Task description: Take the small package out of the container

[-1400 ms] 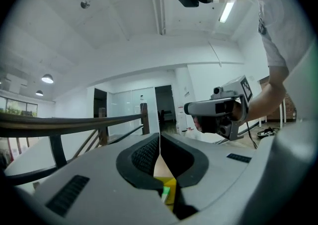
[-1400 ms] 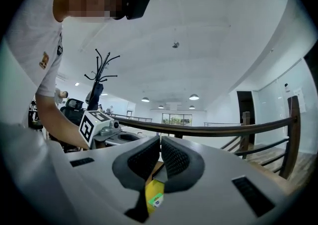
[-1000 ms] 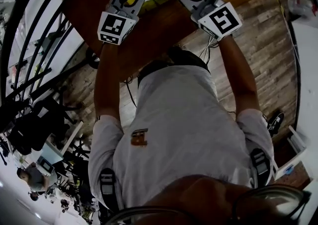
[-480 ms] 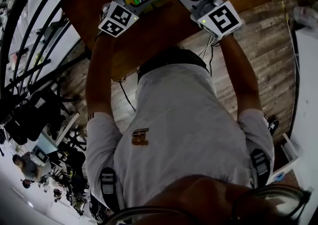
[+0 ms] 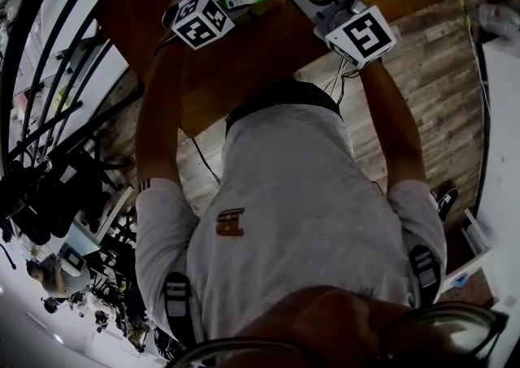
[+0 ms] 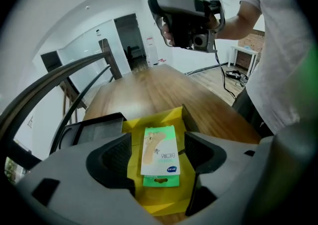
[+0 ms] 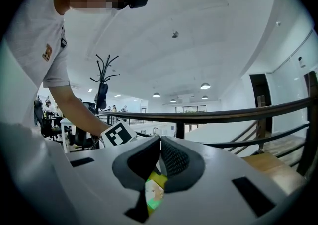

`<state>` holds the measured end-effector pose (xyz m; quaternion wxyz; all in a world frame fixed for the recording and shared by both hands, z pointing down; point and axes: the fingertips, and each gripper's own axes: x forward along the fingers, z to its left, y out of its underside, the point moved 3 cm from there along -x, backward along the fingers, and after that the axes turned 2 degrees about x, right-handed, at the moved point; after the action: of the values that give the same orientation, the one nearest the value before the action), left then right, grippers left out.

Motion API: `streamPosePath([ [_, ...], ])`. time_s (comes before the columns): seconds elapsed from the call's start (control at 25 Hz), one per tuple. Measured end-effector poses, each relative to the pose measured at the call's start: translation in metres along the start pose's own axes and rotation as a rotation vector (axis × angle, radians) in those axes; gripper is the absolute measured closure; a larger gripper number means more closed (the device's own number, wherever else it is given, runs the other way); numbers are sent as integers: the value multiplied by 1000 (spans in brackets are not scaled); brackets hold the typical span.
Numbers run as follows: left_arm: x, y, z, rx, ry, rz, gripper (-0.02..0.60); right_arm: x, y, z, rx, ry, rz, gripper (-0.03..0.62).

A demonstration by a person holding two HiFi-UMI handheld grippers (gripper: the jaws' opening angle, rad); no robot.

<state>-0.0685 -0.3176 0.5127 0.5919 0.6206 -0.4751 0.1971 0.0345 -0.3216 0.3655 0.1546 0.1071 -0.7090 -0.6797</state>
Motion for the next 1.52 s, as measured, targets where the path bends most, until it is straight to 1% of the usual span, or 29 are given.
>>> streamPosePath([
  [0.12, 9, 4, 1, 14, 39, 40, 236, -1, 4, -4, 7, 14, 25, 560],
  [0.32, 26, 13, 1, 43, 86, 103, 219, 0, 1, -10, 0, 28, -46, 560],
  [0.52, 45, 17, 3, 39, 119, 148, 215, -7, 10, -19, 24, 50, -39, 560],
  [0.72, 50, 20, 8, 64, 110, 199, 212, -13, 17, -21, 55, 82, -18, 560],
  [0.88, 54, 22, 6, 104, 110, 242, 210, -18, 20, -23, 62, 102, -28, 560],
  [1.0, 55, 25, 4, 119, 123, 271, 211, -22, 23, -23, 74, 118, -15, 560],
  [1.12, 57, 26, 1, 119, 146, 298, 211, -24, 22, -22, 77, 129, -26, 560],
  [1.28, 61, 29, 1, 97, 176, 333, 212, -30, 28, -22, 97, 143, 0, 560],
  [1.44, 66, 29, 1, 68, 205, 352, 212, -38, 31, -25, 99, 153, -13, 560],
  [1.52, 64, 31, 1, 66, 218, 360, 212, -37, 30, -21, 99, 154, -18, 560],
])
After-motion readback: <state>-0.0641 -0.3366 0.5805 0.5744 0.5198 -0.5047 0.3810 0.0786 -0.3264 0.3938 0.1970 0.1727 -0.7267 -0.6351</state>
